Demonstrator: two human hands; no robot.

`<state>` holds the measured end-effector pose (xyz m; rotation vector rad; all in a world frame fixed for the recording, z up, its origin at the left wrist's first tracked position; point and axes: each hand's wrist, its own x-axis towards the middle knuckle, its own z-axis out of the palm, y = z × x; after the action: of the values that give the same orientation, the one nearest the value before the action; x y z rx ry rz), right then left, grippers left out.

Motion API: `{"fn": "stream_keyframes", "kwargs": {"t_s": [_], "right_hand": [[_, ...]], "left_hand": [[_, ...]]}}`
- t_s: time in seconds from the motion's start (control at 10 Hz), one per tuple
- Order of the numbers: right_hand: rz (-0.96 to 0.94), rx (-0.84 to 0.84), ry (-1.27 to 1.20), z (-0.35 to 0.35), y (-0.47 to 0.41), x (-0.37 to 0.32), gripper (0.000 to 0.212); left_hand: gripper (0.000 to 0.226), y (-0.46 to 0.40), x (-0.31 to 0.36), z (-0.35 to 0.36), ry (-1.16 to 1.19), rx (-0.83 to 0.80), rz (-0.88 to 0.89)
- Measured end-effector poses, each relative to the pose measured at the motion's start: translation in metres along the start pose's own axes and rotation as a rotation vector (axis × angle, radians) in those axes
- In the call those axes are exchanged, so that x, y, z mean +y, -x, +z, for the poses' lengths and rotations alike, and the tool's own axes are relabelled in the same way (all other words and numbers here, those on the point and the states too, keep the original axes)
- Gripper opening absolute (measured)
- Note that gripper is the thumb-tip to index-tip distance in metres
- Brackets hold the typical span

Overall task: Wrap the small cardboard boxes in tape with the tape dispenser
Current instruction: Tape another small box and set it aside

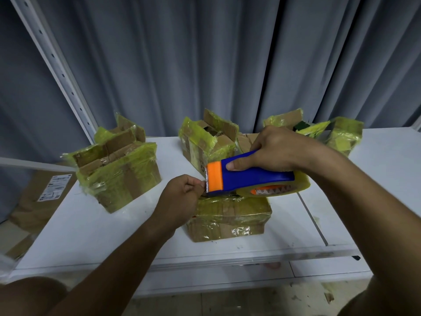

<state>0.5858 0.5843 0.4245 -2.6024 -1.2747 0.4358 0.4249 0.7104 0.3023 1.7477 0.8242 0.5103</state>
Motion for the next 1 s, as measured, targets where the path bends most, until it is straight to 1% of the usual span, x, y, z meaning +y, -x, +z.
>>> {"fn": "stream_keyframes", "kwargs": {"t_s": [0.1, 0.2, 0.3, 0.4, 0.5, 0.6, 0.7, 0.8, 0.9, 1.0], "right_hand": [[-0.007, -0.003, -0.036, -0.002, 0.001, 0.002, 0.065], [-0.018, -0.003, -0.043, -0.001, 0.002, 0.003, 0.064], [-0.024, 0.004, -0.020, 0.001, 0.002, 0.001, 0.062], [-0.020, 0.006, -0.013, 0.001, 0.001, -0.001, 0.063], [-0.029, -0.004, -0.006, 0.002, 0.001, -0.002, 0.064], [-0.030, -0.025, -0.017, 0.002, 0.004, -0.004, 0.072], [-0.024, -0.054, -0.020, 0.001, 0.007, -0.005, 0.077], [-0.018, -0.047, 0.003, 0.006, 0.006, -0.007, 0.072], [-0.005, -0.029, 0.048, 0.010, 0.003, -0.014, 0.075], [0.005, -0.026, 0.115, 0.012, 0.001, -0.021, 0.071]], "left_hand": [[0.009, -0.003, -0.001, -0.003, -0.008, 0.030, 0.027], [0.012, -0.003, -0.001, -0.006, 0.005, -0.038, -0.006], [0.015, 0.000, 0.002, -0.007, -0.041, -0.097, 0.033], [0.019, 0.002, 0.003, -0.005, -0.062, -0.087, 0.070], [0.018, 0.003, 0.001, -0.004, -0.054, -0.050, 0.057], [0.019, 0.002, -0.001, -0.005, -0.054, -0.059, 0.041], [0.028, 0.000, -0.001, -0.011, -0.050, -0.045, -0.012], [0.034, -0.009, -0.003, -0.016, -0.128, -0.059, -0.135], [0.034, -0.010, -0.008, -0.017, -0.264, -0.074, -0.171], [0.026, -0.008, -0.005, -0.016, -0.243, 0.006, -0.149]]}}
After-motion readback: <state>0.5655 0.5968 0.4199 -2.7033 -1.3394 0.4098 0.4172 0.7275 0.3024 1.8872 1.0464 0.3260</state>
